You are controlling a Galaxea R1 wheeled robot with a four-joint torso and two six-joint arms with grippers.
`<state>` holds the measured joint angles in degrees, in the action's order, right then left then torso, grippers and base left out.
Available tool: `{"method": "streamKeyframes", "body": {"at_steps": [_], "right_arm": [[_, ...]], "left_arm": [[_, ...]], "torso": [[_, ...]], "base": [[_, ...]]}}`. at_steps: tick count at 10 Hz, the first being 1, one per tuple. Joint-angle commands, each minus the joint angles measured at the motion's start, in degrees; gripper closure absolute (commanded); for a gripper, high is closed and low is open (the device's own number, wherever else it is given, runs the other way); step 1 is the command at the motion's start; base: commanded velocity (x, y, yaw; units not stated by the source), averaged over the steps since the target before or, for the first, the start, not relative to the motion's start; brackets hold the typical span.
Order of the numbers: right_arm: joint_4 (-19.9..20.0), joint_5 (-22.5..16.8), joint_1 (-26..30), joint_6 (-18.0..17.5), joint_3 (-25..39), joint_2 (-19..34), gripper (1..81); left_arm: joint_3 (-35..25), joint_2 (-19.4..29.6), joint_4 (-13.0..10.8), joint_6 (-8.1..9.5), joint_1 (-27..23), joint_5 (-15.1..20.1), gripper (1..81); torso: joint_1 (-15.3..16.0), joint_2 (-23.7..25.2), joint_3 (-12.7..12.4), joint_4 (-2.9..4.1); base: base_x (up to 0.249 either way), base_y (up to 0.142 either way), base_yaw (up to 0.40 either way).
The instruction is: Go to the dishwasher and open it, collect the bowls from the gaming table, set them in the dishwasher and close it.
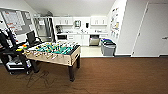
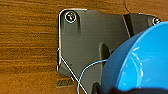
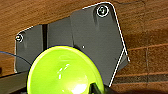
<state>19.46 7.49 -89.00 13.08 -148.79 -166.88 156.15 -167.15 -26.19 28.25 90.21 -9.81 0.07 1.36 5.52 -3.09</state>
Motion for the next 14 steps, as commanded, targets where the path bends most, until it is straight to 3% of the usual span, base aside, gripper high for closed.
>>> {"method": "streamKeyframes", "body": {"at_steps": [1,14], "right_arm": [[-0.3,-3.5,2.3,0.2,0.1,0.5,81.1],[-0.3,-3.5,2.4,0.2,-0.1,0.4,81.1]], "left_arm": [[0.3,0.8,0.2,-0.21,-1.8,2.5,81.1],[0.3,0.8,0.3,-0.3,-1.8,2.5,81.1]], "torso": [[0.0,0.0,0.0,0.0],[0.0,0.0,0.0,0.0]], "base": [[0.139,0.0,0.0],[0.164,0.0,0.0]]}}
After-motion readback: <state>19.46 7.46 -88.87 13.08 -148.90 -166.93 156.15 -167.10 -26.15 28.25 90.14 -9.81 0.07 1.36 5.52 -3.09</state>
